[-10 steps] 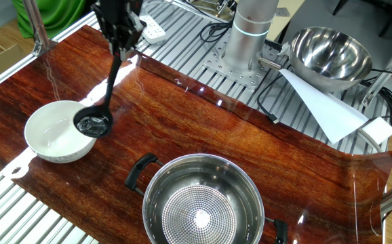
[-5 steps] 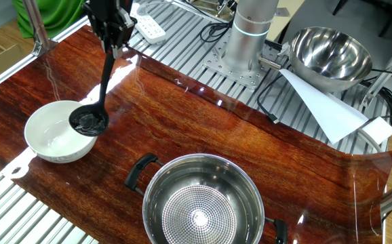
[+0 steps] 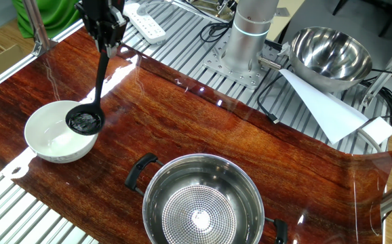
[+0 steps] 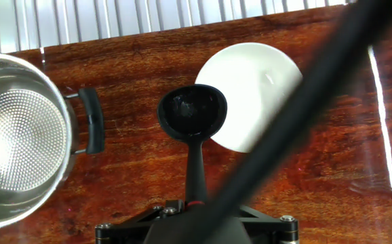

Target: Scoop water with a large spoon from one bowl to another

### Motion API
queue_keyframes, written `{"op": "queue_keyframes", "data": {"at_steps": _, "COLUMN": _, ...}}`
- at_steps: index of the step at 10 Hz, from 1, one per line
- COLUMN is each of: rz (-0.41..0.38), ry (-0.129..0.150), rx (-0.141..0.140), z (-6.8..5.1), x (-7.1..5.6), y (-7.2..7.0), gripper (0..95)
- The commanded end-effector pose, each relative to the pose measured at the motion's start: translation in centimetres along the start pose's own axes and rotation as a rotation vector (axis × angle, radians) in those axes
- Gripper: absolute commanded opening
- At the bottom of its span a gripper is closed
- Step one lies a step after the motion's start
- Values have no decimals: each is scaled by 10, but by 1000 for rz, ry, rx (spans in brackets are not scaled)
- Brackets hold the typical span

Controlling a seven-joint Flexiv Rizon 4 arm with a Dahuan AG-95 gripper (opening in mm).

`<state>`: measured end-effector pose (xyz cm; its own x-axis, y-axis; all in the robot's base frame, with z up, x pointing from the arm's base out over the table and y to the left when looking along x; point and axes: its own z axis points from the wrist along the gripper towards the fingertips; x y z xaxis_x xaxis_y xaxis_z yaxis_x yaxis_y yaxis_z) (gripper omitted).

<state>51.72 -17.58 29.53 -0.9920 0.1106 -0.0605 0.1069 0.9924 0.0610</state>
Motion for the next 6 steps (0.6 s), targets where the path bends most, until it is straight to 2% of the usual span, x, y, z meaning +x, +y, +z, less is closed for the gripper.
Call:
{"op": "queue_keyframes", "data": {"at_steps": 1, "rz": 2, "ry": 4, "rx": -13, "z": 1, "x": -1, "y": -3, "gripper": 0}}
{"op": "queue_keyframes", "data": {"at_steps": 6, "rz": -6, "ry": 9, "rx": -37, "z": 4, "x": -2, "y": -12, "gripper": 0}}
